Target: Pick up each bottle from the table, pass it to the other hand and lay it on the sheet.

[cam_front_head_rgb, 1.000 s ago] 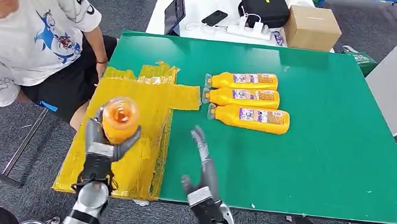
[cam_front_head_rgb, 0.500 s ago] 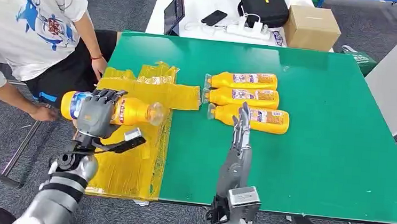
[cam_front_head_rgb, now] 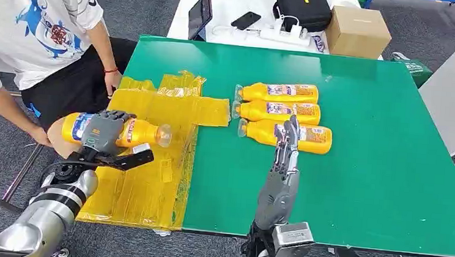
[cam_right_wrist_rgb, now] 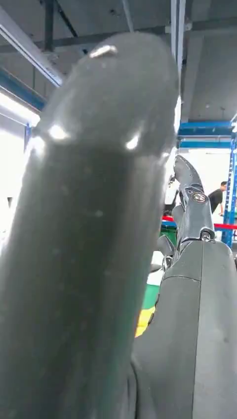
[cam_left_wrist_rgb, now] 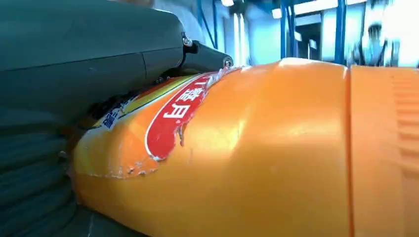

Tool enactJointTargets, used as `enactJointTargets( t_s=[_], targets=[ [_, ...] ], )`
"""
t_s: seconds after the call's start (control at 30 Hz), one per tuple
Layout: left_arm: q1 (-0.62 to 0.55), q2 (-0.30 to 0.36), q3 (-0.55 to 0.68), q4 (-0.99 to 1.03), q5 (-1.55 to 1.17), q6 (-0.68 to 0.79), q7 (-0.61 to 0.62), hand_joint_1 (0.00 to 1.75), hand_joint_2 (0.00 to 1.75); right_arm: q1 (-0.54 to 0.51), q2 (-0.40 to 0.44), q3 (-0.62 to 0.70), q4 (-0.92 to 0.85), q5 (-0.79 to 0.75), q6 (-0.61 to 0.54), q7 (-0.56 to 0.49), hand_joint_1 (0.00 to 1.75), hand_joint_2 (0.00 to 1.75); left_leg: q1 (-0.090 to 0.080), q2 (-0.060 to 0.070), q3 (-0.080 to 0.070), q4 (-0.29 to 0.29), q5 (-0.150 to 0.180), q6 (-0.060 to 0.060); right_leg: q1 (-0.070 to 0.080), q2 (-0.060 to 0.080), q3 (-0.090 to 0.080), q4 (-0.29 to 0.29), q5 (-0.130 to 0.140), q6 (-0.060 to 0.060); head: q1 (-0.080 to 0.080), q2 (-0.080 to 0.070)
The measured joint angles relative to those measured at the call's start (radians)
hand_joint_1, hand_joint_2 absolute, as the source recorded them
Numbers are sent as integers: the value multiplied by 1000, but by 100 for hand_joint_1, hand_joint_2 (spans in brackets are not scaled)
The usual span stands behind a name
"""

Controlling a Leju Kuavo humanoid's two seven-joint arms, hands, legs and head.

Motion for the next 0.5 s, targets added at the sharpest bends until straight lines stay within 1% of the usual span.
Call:
enactJointTargets(
  t_s=[0.2,0.33,0.43,0.47,0.5],
  targets=[
    [-28,31,-24,67,4,-88,-18,175,175,6,-2,-5,7,-13,45,0,0,0,1,0,0,0,0,0,1,0,0,0,0,0,0,0],
    [-30,39,-40,89,43,-149,-36,175,175,6,3,-8,42,-16,90,5,0,0,1,0,0,0,0,0,1,0,0,0,0,0,0,0],
    [-19,40,-42,94,69,-163,-54,175,175,6,13,-13,76,-15,117,5,0,0,1,0,0,0,0,0,1,0,0,0,0,0,0,0],
    [-16,41,-42,95,77,-168,-60,147,175,5,15,-14,84,-13,121,5,0,0,1,-1,0,0,0,0,1,0,0,0,0,0,0,0],
    [-13,42,-42,95,93,-172,-69,147,175,5,19,-18,101,-12,133,5,0,0,1,-1,0,0,0,0,1,0,0,0,0,0,0,0]
  ],
)
